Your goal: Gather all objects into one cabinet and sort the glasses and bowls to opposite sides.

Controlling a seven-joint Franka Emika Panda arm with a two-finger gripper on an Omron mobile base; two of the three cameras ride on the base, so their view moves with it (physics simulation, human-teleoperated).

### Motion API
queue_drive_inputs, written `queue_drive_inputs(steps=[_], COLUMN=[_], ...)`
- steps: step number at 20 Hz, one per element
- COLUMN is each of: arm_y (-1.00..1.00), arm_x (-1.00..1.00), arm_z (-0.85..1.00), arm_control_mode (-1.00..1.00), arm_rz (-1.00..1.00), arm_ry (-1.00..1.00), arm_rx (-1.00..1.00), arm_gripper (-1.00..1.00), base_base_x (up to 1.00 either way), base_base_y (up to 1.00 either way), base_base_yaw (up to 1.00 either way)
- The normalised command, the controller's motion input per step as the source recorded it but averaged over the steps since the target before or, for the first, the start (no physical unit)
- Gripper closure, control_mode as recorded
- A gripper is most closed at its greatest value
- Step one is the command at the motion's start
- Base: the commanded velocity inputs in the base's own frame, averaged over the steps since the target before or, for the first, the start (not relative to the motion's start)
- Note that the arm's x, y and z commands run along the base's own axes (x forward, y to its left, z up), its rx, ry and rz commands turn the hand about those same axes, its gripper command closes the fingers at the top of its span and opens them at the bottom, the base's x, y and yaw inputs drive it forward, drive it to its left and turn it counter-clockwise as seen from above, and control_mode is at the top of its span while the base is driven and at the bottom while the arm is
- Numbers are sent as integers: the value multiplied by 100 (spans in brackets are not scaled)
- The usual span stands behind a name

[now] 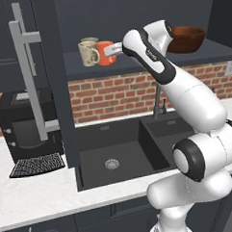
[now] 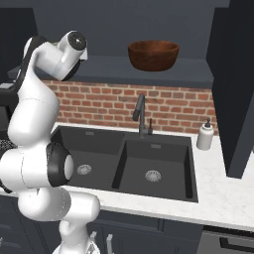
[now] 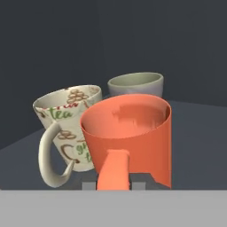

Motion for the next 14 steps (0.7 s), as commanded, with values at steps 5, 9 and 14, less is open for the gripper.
queue_drive_inputs(steps=[5,9,14], arm_y=[0,0,0], arm_x=[0,0,0], arm_z=[0,0,0], arm_control_mode=[-100,-100,-100], arm_rz=[0,0,0], arm_ry=[0,0,0], arm_rx=[0,0,0], arm_gripper=[-100,-100,-100], base_base_x=[0,0,0], base_base_y=[0,0,0], base_base_yaw=[0,0,0])
